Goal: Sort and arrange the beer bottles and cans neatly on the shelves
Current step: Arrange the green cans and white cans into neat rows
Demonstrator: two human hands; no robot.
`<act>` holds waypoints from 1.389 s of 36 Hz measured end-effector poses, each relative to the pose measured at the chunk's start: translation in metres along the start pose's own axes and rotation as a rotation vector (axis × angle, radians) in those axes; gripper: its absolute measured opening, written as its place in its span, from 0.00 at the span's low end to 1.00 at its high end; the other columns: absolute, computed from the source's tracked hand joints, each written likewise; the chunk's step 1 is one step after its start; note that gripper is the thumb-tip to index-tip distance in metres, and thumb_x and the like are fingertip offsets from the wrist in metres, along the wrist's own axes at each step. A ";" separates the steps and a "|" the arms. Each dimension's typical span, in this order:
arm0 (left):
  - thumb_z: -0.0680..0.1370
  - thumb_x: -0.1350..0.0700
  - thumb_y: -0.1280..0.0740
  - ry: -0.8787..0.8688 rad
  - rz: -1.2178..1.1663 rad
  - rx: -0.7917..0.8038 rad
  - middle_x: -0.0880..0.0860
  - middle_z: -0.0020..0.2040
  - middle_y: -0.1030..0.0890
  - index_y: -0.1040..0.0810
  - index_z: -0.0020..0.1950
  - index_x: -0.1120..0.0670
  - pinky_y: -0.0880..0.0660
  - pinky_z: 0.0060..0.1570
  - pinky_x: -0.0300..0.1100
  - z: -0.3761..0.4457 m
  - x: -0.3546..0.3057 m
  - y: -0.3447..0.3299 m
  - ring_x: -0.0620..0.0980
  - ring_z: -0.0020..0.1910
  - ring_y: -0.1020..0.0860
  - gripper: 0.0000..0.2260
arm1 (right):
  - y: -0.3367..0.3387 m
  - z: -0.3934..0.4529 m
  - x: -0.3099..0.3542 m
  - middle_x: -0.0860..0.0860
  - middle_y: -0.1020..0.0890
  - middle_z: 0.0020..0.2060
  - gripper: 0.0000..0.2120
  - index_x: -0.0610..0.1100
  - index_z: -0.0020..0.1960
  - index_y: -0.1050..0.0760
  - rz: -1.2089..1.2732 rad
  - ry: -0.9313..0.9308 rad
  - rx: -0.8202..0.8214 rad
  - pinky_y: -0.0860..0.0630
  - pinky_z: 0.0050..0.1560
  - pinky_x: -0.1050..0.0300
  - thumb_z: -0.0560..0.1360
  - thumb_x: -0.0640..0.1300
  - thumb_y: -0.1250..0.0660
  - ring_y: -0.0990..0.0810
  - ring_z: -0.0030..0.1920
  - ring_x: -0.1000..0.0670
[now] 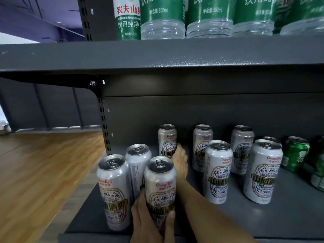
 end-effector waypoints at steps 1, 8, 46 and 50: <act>0.66 0.37 0.37 0.030 0.021 -0.016 0.54 0.61 0.25 0.33 0.70 0.50 0.26 0.48 0.35 -0.003 -0.003 0.000 0.52 0.56 0.23 0.35 | 0.002 -0.005 0.000 0.46 0.37 0.71 0.35 0.43 0.77 0.49 0.038 0.023 -0.016 0.36 0.67 0.50 0.77 0.47 0.35 0.38 0.70 0.44; 0.69 0.35 0.35 0.099 0.058 0.021 0.47 0.65 0.30 0.37 0.71 0.46 0.26 0.48 0.43 -0.008 -0.004 0.009 0.49 0.63 0.28 0.34 | 0.020 -0.041 -0.011 0.48 0.25 0.63 0.17 0.46 0.67 0.29 0.365 0.140 0.043 0.29 0.64 0.49 0.79 0.42 0.38 0.25 0.63 0.47; 0.72 0.49 0.27 0.298 0.056 0.291 0.47 0.59 0.25 0.32 0.69 0.48 0.25 0.51 0.49 0.043 -0.007 -0.050 0.51 0.54 0.22 0.27 | 0.028 -0.091 -0.046 0.57 0.20 0.55 0.33 0.57 0.64 0.29 0.527 0.048 0.109 0.24 0.60 0.50 0.60 0.64 0.34 0.21 0.54 0.57; 0.76 0.51 0.31 0.293 0.109 0.317 0.51 0.63 0.26 0.35 0.72 0.51 0.26 0.56 0.49 0.045 -0.004 -0.054 0.52 0.59 0.24 0.26 | 0.026 -0.090 -0.046 0.57 0.20 0.56 0.33 0.57 0.64 0.29 0.498 0.037 0.105 0.24 0.60 0.49 0.60 0.64 0.35 0.20 0.54 0.57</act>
Point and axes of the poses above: each hand's wrist, its own z-axis towards the middle knuckle, its own y-axis out of the back of the hand, x = y × z, the point moved 1 cm from there along z, towards the middle knuckle
